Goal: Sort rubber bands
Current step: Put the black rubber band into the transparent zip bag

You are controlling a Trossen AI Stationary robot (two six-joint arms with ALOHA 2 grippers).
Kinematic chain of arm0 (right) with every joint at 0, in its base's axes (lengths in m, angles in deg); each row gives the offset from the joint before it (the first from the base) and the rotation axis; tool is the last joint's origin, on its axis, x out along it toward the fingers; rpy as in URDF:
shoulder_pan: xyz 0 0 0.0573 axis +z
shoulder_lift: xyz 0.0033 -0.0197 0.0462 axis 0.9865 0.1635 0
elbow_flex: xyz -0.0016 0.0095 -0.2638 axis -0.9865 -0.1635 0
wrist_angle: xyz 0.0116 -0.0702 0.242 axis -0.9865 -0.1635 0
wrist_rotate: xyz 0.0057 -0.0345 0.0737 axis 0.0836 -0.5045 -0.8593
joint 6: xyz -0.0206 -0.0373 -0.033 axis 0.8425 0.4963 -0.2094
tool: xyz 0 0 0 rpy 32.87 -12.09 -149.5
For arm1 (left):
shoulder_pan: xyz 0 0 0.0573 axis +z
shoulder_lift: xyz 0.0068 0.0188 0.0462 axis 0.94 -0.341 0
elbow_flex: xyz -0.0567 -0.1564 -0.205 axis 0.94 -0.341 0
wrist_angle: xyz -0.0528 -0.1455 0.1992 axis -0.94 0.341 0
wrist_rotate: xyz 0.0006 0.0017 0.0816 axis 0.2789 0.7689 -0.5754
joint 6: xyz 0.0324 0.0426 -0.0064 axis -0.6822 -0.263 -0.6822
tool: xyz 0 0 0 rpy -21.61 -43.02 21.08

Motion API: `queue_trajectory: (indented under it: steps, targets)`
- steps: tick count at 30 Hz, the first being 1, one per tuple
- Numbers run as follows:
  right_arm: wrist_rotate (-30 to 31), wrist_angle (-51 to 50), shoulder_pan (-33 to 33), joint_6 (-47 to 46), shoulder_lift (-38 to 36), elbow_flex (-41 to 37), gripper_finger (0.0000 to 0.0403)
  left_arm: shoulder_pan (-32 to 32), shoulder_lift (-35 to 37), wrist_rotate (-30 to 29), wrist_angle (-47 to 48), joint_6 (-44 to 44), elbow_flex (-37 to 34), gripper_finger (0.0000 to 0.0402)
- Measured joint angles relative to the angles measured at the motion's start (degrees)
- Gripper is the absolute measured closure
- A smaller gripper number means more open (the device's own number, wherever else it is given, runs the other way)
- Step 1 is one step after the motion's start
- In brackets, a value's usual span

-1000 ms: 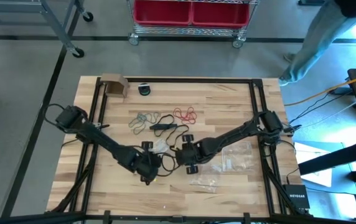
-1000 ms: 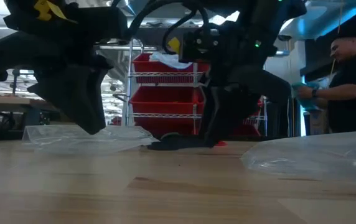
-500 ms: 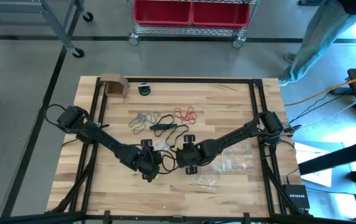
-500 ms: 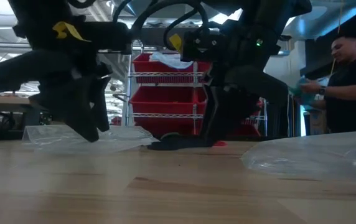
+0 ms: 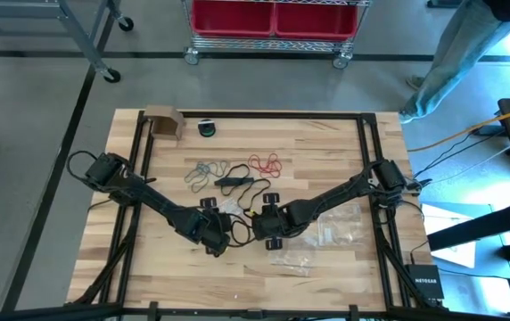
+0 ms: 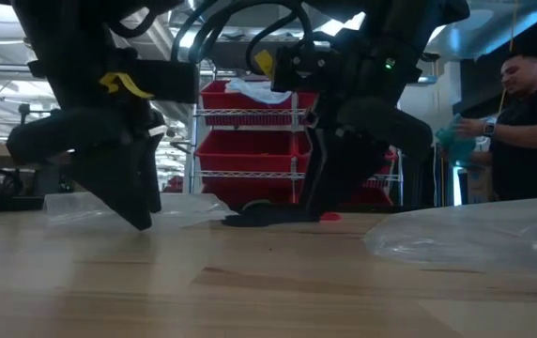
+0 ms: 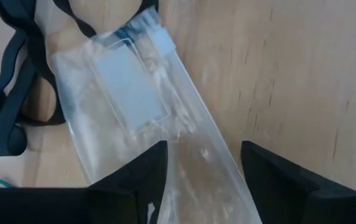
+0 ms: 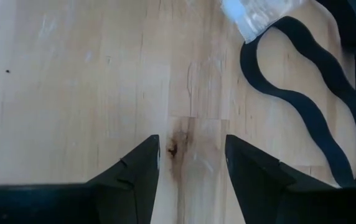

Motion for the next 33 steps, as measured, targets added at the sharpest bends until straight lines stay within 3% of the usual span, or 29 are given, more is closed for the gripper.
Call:
queue_trajectory:
  steps: [12,21,26,33]
  targets:
    - [0.0,0.0,0.0,0.0,0.0,0.0,0.0228,0.0,0.0,0.2,0.1,-0.8,0.0,0.0392]
    - [2.2,1.8,2.9,1.6,-5.7,0.0,0.0228,-0.6,5.6,0.3,4.1,0.9,4.1,0.04]
    - [2.5,12.8,5.7,9.6,-8.7,0.0,0.0228,0.1,12.3,3.5,4.0,1.1,5.8,0.0401]
    - [5.4,23.2,5.3,23.3,-7.8,0.1,0.0228,0.3,17.4,3.7,3.3,1.4,5.8,0.0401]
